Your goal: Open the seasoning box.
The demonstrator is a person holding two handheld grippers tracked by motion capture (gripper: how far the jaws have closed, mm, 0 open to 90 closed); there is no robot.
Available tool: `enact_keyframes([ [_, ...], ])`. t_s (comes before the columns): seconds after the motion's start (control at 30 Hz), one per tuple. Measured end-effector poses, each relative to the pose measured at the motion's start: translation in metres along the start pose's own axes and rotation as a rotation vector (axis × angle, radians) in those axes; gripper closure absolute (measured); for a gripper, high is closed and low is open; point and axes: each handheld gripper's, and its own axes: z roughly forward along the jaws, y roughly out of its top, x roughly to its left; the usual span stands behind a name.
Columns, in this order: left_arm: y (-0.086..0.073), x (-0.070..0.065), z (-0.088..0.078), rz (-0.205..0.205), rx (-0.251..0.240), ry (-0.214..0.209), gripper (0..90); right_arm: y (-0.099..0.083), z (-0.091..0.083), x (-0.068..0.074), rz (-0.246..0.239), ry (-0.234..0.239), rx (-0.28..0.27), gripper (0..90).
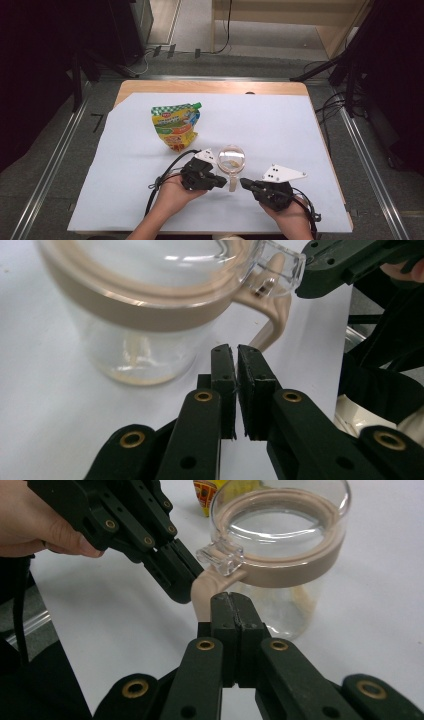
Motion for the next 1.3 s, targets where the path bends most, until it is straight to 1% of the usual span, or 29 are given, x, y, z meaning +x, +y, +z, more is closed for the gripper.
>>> enact_keyframes([
  [0.03,-0.001,0.002,-0.005,0.004,-0.008,0.007,85.9,0.000,0.001,0.001,0.006,0.009,0.000,90.0],
  [0.07,-0.002,0.004,-0.008,-0.002,-0.028,0.003,84.6,0.000,0.002,0.002,0.004,0.017,0.003,90.0],
  [0.1,-0.002,0.005,-0.011,-0.004,-0.035,0.005,83.4,-0.001,0.005,0.005,0.001,0.026,0.014,90.0],
  [0.2,-0.005,0.012,-0.018,-0.015,-0.060,0.009,81.4,-0.002,0.008,0.007,-0.008,0.038,0.015,90.0],
  [0.23,-0.006,0.014,-0.020,-0.028,-0.056,0.029,79.9,-0.002,0.010,0.009,-0.016,0.040,0.024,90.0],
  [0.27,-0.006,0.016,-0.021,-0.029,-0.051,0.036,79.6,-0.003,0.013,0.011,-0.027,0.044,0.030,90.0],
  [0.37,-0.008,0.021,-0.025,-0.045,-0.066,0.039,76.1,-0.004,0.020,0.015,-0.035,0.058,0.045,90.0],
  [0.47,-0.009,0.024,-0.027,-0.044,-0.072,0.038,71.2,-0.006,0.026,0.019,-0.044,0.068,0.055,90.0],
  [0.53,-0.010,0.027,-0.028,-0.048,-0.072,0.039,68.4,-0.007,0.030,0.022,-0.049,0.068,0.058,90.0],
  [0.57,-0.011,0.028,-0.028,-0.057,-0.077,0.037,66.2,-0.008,0.032,0.023,-0.047,0.065,0.059,90.0],
  [0.63,-0.011,0.030,-0.030,-0.067,-0.089,0.022,63.1,-0.009,0.035,0.024,-0.046,0.066,0.059,90.0],
  [0.67,-0.012,0.031,-0.030,-0.069,-0.094,0.017,60.7,-0.010,0.037,0.024,-0.042,0.062,0.060,90.0],
  [0.7,-0.012,0.031,-0.031,-0.069,-0.096,0.021,59.4,-0.011,0.040,0.024,-0.038,0.054,0.060,90.0],
  [0.83,-0.014,0.033,-0.032,-0.064,-0.092,0.029,57.0,-0.012,0.043,0.022,-0.022,0.043,0.055,90.0],
  [0.9,-0.015,0.034,-0.032,-0.068,-0.097,0.032,55.1,-0.012,0.044,0.021,-0.016,0.050,0.056,90.0],
  [0.97,-0.015,0.035,-0.032,-0.072,-0.096,0.035,54.3,-0.013,0.044,0.022,-0.020,0.039,0.066,90.0],
  [1.03,-0.015,0.036,-0.032,-0.072,-0.095,0.033,53.0,-0.013,0.044,0.020,-0.023,0.040,0.072,90.0],
  [1.13,-0.016,0.035,-0.031,-0.078,-0.106,0.015,51.4,-0.013,0.044,0.019,-0.025,0.043,0.073,90.0],
  [1.2,-0.016,0.035,-0.031,-0.067,-0.104,0.015,50.8,-0.013,0.044,0.019,-0.029,0.042,0.075,90.0],
  [1.3,-0.016,0.034,-0.030,-0.065,-0.097,0.018,50.0,-0.013,0.043,0.019,-0.032,0.045,0.079,90.0],
])
